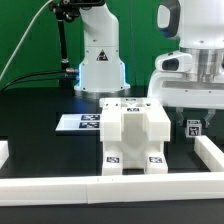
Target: Assemble chair
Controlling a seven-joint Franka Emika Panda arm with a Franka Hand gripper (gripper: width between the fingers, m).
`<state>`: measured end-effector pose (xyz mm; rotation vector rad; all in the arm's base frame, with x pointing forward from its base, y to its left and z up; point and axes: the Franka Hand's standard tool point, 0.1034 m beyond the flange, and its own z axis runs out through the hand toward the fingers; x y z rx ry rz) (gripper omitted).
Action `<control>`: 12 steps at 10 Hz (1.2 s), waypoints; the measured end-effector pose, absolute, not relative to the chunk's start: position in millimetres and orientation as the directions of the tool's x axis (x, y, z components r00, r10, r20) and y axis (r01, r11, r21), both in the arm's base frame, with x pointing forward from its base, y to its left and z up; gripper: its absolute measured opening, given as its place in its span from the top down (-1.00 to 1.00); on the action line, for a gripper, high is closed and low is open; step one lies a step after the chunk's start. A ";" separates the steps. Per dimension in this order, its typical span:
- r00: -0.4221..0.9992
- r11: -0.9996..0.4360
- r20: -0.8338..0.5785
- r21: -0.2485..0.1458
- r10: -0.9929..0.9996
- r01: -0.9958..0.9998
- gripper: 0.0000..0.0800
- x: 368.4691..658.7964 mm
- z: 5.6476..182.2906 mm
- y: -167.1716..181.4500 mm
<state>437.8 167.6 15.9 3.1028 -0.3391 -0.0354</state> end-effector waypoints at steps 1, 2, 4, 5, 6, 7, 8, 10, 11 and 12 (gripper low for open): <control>0.976 -0.976 -0.020 0.022 -0.216 -0.216 0.30 437.8 15.8 167.6; 0.976 -0.976 -0.020 0.022 -0.216 -0.216 0.30 437.8 15.8 167.6; 0.976 -0.976 -0.020 0.022 -0.216 -0.216 0.30 437.8 15.8 167.6; 0.976 -0.976 -0.020 0.022 -0.216 -0.216 0.30 437.8 15.9 167.6; 0.976 -0.976 -0.019 0.019 -0.216 -0.216 0.30 438.5 18.3 168.5; 0.976 -0.977 -0.046 0.014 -0.213 -0.212 0.30 434.0 31.5 173.3; 0.977 -0.978 -0.055 -0.009 -0.207 -0.208 0.30 427.2 57.7 177.9; 0.976 -0.975 -0.067 -0.059 -0.208 -0.212 0.30 409.9 112.1 173.9; 0.977 -0.976 -0.073 -0.067 -0.201 -0.206 0.30 413.1 130.2 165.1; 0.983 -0.983 -0.086 -0.075 -0.160 -0.166 0.30 427.2 155.6 145.4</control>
Offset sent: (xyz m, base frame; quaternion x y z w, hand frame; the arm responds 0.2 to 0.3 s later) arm 0.0000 0.0000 0.0000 0.0000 0.0000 0.0000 1.0000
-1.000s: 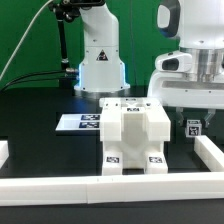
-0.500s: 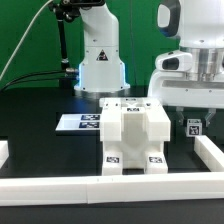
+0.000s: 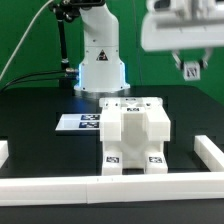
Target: Assemble chair
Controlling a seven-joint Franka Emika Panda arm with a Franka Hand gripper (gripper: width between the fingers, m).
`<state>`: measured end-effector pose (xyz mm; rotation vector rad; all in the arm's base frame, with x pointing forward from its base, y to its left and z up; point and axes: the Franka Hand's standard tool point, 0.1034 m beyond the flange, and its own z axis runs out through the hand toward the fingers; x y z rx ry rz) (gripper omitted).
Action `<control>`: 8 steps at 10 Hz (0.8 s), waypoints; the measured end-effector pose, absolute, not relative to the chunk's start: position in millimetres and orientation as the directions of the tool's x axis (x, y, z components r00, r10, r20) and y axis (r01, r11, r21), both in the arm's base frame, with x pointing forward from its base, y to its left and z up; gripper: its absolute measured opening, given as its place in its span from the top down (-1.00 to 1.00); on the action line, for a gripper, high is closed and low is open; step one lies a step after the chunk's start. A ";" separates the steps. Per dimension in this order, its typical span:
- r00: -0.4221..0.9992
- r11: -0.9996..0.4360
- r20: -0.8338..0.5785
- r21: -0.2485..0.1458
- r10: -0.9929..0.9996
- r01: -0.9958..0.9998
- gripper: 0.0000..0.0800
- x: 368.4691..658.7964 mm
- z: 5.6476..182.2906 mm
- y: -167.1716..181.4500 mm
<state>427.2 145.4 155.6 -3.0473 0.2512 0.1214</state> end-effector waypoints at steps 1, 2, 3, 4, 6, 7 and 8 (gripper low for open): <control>0.991 -0.990 -0.072 -0.076 -0.117 -0.123 0.30 457.4 176.6 124.4; 0.993 -0.991 -0.054 -0.070 -0.108 -0.111 0.30 477.7 176.4 120.4; 0.992 -0.992 -0.063 -0.063 -0.110 -0.113 0.30 475.9 171.4 122.5; 0.992 -0.991 -0.061 -0.065 -0.111 -0.115 0.30 475.7 173.2 122.0; 0.995 -0.994 -0.059 -0.068 -0.076 -0.080 0.30 478.1 171.5 117.6; 0.999 -0.997 -0.037 -0.075 -0.007 -0.010 0.30 497.4 173.4 96.1; 0.999 -0.996 -0.014 -0.074 0.051 0.050 0.30 515.2 178.7 83.2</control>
Offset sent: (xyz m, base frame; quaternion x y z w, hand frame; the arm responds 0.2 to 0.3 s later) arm 0.0000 0.0000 0.0000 0.0000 0.0000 0.0000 1.0000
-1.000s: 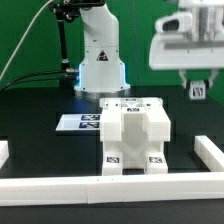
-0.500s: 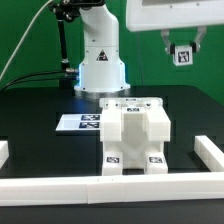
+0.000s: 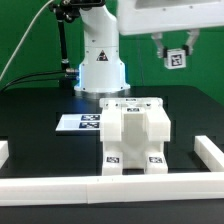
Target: Assemble chair
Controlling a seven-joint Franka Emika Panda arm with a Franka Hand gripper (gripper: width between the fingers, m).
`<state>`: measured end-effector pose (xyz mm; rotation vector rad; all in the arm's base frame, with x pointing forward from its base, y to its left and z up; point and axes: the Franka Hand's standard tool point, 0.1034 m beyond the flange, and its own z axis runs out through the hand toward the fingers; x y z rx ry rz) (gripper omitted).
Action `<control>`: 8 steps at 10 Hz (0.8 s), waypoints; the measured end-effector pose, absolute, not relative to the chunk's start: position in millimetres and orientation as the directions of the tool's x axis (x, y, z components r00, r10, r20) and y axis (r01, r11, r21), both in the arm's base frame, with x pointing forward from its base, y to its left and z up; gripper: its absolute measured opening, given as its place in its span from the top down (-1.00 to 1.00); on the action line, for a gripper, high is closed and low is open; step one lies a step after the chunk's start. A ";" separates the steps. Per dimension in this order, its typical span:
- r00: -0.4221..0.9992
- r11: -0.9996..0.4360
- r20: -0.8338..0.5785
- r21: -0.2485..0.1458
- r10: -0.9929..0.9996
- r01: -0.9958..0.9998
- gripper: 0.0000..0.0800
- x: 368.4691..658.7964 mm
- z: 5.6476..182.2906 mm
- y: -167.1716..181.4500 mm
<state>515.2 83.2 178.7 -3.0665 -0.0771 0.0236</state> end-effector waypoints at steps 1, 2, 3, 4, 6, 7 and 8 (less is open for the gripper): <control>0.994 -0.991 0.019 -0.068 0.111 0.112 0.30 530.7 180.7 76.6; 0.989 -0.987 0.044 -0.062 0.143 0.145 0.30 536.1 181.0 76.5; 0.990 -0.989 0.040 -0.062 0.133 0.135 0.30 534.5 180.3 76.7; 0.990 -0.989 0.039 -0.062 0.132 0.134 0.30 534.5 179.9 76.2; 0.990 -0.989 0.036 -0.058 0.137 0.139 0.30 535.1 177.3 73.0; 0.970 -0.971 0.025 -0.011 0.240 0.240 0.30 547.9 166.6 54.3; 0.969 -0.969 0.006 0.009 0.247 0.247 0.30 563.7 161.5 44.7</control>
Offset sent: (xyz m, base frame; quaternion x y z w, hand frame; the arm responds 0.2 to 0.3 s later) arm 0.0000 0.0000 0.0000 0.0000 0.0000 0.0000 1.0000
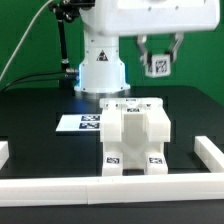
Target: Assemble chair
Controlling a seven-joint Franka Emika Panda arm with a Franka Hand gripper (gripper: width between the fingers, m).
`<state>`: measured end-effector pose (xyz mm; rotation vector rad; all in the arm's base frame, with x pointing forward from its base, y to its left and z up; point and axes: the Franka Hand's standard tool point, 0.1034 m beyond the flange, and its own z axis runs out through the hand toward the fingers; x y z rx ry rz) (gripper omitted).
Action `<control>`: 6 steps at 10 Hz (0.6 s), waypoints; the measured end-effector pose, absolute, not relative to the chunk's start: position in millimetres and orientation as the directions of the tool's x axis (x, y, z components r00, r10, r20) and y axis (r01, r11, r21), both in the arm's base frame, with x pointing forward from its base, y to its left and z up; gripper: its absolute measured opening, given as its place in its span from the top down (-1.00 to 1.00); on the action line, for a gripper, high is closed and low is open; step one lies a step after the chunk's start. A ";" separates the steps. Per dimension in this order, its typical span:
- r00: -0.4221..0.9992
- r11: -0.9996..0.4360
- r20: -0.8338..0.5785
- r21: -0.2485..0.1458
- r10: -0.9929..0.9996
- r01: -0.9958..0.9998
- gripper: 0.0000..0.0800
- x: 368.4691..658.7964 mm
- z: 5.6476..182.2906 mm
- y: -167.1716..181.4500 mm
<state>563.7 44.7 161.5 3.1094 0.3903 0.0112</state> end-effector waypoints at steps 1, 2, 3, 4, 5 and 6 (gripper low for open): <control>0.969 -0.969 0.015 0.027 0.246 0.246 0.30 579.6 155.6 39.8; 0.967 -0.967 0.031 0.034 0.253 0.252 0.30 581.1 151.8 43.0; 0.968 -0.968 0.030 0.032 0.251 0.250 0.30 580.7 152.8 42.3; 0.968 -0.968 0.029 0.033 0.249 0.248 0.30 580.7 152.2 41.5; 0.968 -0.968 0.028 0.033 0.249 0.249 0.30 580.5 151.7 41.6; 0.968 -0.968 0.027 0.033 0.249 0.248 0.30 580.4 151.4 41.5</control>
Offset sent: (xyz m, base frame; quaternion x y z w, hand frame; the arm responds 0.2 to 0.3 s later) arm 0.0000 0.0000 0.0000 0.0000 0.0000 0.0000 1.0000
